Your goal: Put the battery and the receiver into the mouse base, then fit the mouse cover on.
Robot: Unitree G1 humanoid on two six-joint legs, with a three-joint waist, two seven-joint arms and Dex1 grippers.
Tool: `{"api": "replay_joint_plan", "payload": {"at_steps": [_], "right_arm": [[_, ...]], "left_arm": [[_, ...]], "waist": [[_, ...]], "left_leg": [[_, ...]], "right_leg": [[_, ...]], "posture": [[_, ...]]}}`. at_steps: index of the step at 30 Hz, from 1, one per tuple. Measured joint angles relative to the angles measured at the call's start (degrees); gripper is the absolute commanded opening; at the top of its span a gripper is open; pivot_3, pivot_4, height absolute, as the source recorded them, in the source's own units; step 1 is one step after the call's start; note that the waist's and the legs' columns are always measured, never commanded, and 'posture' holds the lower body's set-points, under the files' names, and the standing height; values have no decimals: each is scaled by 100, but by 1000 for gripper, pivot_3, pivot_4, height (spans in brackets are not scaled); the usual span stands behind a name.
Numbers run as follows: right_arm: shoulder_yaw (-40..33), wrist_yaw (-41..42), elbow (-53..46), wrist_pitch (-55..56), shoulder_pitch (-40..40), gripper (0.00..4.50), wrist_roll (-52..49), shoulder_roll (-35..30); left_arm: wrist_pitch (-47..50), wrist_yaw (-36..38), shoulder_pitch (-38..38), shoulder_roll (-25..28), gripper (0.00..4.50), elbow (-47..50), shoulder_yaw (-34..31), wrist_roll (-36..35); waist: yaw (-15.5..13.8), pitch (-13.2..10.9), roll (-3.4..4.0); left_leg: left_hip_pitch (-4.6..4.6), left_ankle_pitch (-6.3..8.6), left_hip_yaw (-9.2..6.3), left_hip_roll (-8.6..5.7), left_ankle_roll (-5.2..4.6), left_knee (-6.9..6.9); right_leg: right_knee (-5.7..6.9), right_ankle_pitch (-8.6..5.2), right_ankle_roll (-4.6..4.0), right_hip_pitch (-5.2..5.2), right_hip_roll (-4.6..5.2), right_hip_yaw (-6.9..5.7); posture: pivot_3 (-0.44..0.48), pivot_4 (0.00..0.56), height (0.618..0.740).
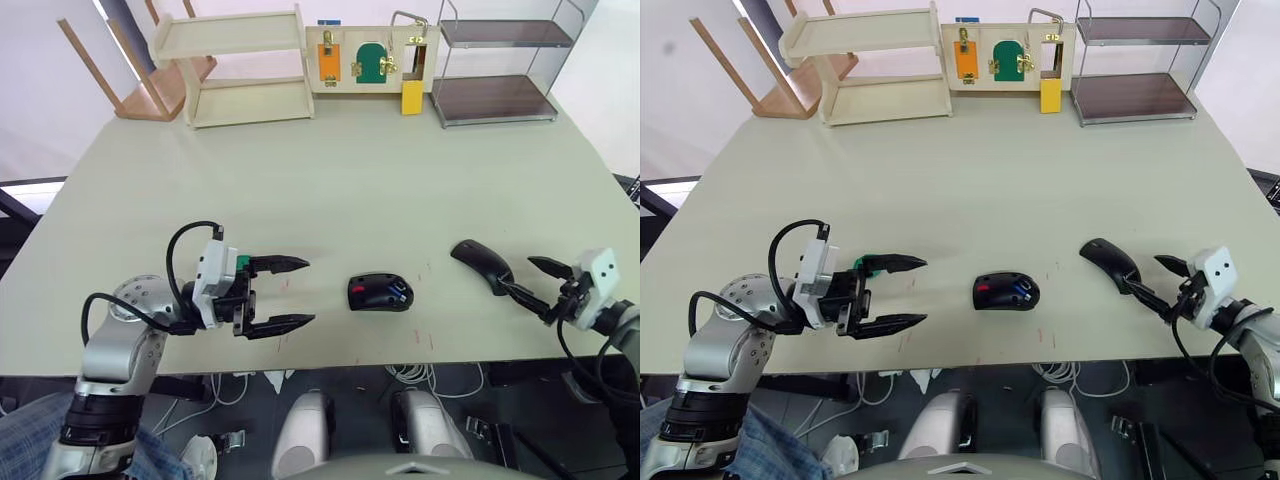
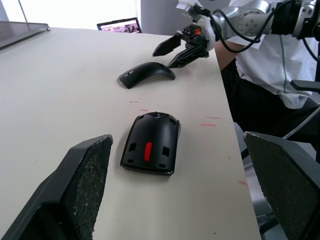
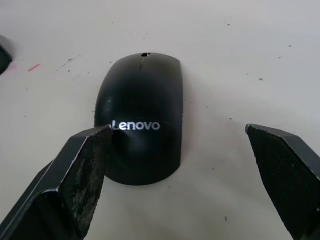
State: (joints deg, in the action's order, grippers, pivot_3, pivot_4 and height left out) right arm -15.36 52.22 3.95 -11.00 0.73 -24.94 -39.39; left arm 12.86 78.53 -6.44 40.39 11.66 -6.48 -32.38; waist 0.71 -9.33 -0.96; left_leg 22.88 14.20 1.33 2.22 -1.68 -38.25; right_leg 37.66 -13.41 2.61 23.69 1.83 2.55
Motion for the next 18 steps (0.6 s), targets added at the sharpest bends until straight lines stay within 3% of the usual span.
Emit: {"api": "replay_joint_plan", "payload": {"at_steps": [18], "right_arm": [[145,-655,-910,-910,176,4500,8,190]], "left_arm": [[43,-1,-230,59,4462,8,1,-144]], "waist": [[6,-2,0]], "left_leg": [[1,0,-1,1,0,1]], "right_leg": [[-2,0,0,1,-1,-1]], "posture": [[0,150,740]]}}
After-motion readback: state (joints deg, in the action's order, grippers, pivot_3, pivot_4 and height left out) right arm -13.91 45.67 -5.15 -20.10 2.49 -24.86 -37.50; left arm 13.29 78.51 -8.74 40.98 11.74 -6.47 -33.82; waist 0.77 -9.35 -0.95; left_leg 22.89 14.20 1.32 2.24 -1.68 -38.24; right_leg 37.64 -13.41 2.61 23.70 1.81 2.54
